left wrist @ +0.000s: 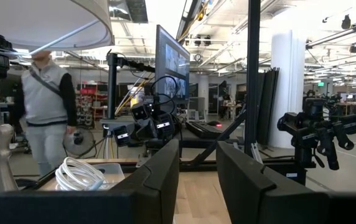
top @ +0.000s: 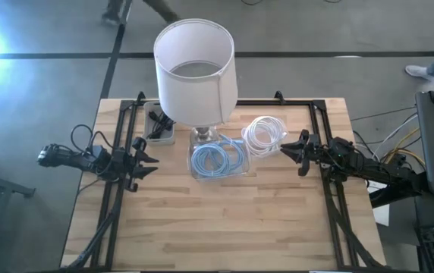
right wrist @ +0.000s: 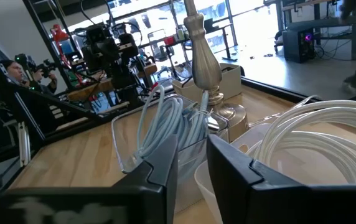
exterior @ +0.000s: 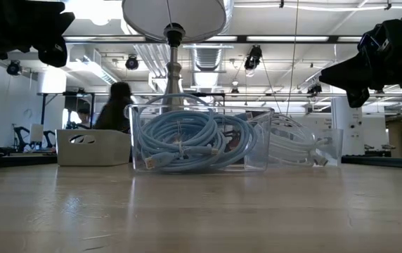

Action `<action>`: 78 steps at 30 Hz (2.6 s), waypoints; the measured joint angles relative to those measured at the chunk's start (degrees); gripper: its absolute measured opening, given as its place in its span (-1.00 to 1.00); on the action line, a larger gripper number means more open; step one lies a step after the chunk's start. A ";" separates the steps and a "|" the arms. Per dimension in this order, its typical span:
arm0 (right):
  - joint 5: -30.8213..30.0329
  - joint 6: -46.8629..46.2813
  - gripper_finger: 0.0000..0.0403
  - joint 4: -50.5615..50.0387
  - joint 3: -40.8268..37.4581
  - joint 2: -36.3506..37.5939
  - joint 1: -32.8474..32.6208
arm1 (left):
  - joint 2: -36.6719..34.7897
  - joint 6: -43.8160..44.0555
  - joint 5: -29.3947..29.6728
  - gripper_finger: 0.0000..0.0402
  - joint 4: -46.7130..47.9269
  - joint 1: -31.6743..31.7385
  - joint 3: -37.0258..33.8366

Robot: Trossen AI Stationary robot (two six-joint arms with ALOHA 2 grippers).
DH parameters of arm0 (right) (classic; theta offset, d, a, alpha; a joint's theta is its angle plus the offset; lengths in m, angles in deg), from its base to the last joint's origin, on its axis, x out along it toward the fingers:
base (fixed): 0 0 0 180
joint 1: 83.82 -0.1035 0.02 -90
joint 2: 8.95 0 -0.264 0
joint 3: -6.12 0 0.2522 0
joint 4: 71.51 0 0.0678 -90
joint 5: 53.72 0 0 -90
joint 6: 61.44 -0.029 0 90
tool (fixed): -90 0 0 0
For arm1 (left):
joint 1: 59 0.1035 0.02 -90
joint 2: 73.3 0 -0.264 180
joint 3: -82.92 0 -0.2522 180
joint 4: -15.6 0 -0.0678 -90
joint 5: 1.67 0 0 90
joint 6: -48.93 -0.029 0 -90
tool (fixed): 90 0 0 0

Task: Pick & Place USB Port
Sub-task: Return to Home Position

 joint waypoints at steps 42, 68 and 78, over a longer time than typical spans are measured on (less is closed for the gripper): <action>0.00 0.01 -0.56 -0.01 0.02 0.00 0.00 | 0.00 0.00 0.00 -0.45 0.00 -0.02 0.00; -0.01 0.02 -0.57 0.00 0.02 0.00 0.00 | 0.01 0.02 0.00 -0.45 0.00 0.00 0.00; 0.00 0.02 -0.60 0.00 0.02 0.00 0.01 | 0.01 0.00 0.00 -0.45 0.00 0.04 0.00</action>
